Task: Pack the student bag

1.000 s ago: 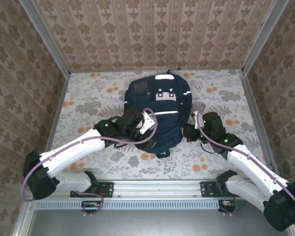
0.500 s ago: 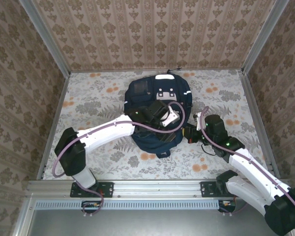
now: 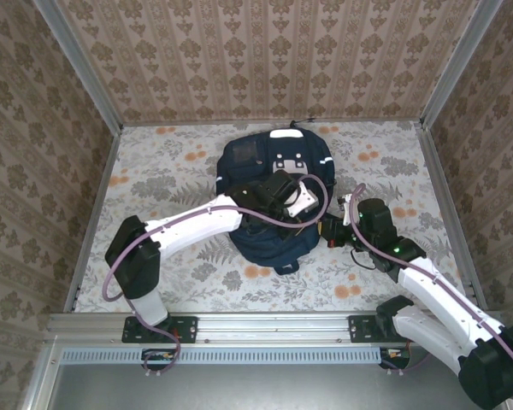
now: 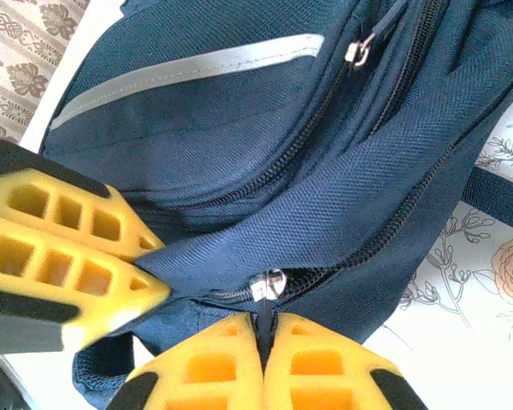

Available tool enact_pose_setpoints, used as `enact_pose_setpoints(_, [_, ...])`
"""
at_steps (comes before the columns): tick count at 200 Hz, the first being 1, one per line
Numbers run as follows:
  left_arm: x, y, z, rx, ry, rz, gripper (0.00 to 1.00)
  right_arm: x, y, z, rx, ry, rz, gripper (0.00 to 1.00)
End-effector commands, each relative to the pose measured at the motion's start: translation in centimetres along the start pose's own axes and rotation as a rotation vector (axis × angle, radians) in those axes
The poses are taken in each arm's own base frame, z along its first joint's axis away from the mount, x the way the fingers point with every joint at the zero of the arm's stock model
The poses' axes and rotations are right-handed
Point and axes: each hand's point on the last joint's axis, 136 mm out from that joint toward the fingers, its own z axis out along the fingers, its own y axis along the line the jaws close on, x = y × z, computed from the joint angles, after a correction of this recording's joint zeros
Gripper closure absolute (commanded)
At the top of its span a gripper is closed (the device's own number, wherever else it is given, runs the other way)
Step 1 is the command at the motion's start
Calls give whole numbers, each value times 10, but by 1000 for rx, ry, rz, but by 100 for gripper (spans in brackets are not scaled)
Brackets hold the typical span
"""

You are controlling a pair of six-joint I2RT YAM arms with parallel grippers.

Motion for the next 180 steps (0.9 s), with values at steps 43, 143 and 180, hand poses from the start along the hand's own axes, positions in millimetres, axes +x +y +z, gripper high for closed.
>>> enact_pose_setpoints(43, [-4, -1, -72, 25, -87, -5, 100, -25, -10, -3, 88, -79, -66, 100])
enact_pose_setpoints(143, [40, -7, -98, 17, -75, -12, 100, -57, -68, 29, 333, -59, -18, 100])
enact_pose_setpoints(180, [35, -7, -74, 51, -57, -35, 100, -83, -67, 26, 378, -109, 10, 49])
